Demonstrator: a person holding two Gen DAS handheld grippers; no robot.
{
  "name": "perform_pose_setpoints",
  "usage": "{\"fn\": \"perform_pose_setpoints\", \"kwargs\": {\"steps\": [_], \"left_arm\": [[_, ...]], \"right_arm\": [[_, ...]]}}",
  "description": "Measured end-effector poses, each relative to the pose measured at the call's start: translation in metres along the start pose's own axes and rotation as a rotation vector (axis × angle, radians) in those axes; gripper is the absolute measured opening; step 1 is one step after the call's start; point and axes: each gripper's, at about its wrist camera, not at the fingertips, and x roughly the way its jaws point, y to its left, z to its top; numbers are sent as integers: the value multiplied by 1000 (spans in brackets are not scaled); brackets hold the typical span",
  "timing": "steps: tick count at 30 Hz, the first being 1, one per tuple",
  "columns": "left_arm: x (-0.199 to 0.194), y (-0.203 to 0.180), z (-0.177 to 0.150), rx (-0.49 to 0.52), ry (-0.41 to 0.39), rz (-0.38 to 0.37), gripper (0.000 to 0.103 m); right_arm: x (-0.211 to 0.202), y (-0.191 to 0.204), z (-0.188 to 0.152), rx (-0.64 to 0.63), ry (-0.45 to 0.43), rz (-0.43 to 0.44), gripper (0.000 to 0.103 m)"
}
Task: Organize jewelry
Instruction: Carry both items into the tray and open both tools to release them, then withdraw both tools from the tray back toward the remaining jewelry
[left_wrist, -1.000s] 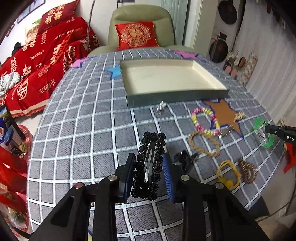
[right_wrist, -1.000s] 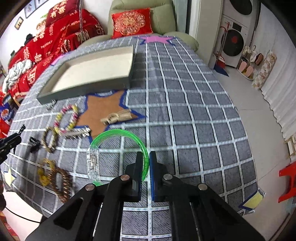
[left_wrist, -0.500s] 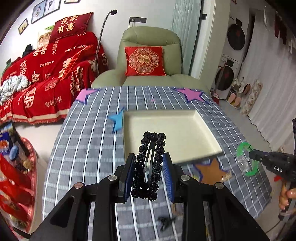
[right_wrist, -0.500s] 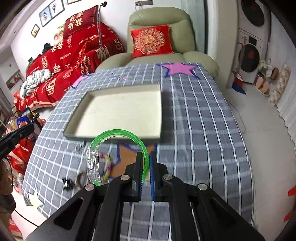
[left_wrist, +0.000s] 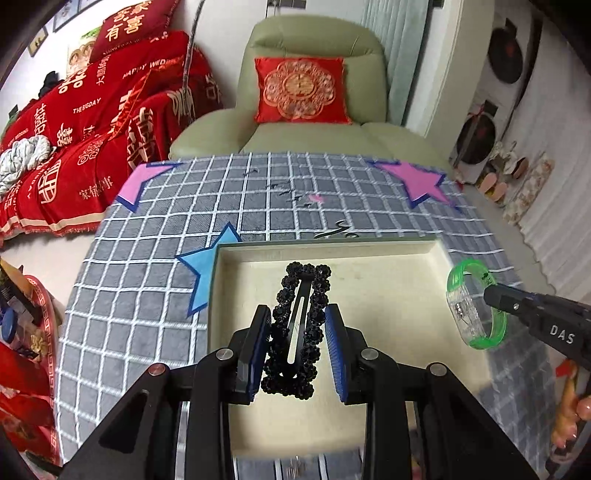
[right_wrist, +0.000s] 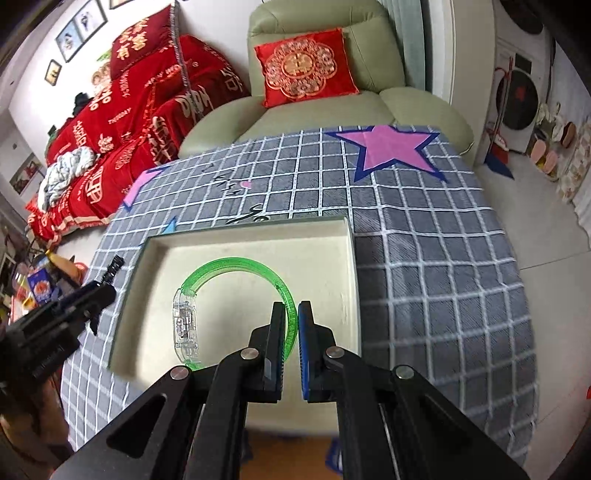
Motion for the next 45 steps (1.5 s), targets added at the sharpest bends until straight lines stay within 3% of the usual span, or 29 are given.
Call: {"fn": "perform_pose_setpoints", "kwargs": {"steps": [5,9,17,24,26,31,35,36,37,38,40,45], "left_arm": [[51,-7,4,41,42,65,38],[75,-4,7,18,75,68,38],[100,-8,4,46,120,106,39],[101,-15,3,90,117,147,40],[101,-18,3,102,119,161,40],[96,-19,4,98,123,159,40],[85,-15,8,70,102,137,40],[83,-14,9,67,97,134,50],[80,-14,10,63,92,134,72],[76,-13,12,55,78,140,103],[64,-12,13,47,23,150,103],[48,-16,13,61,17,141,103]], "right_arm": [[47,0,14,25,27,-1,7],[74,1,18,27,38,-22,7],[106,6,20,-5,75,-73,7],[111,13,17,-41,68,-100,9],[110,14,15,-40,68,-91,12],[100,4,18,41,57,0,41],[85,4,19,45,23,32,41],[80,4,20,54,12,40,41],[75,3,21,64,3,50,42],[71,4,22,70,-2,56,42],[62,4,22,76,-16,59,43],[46,2,19,87,-31,59,43]]}}
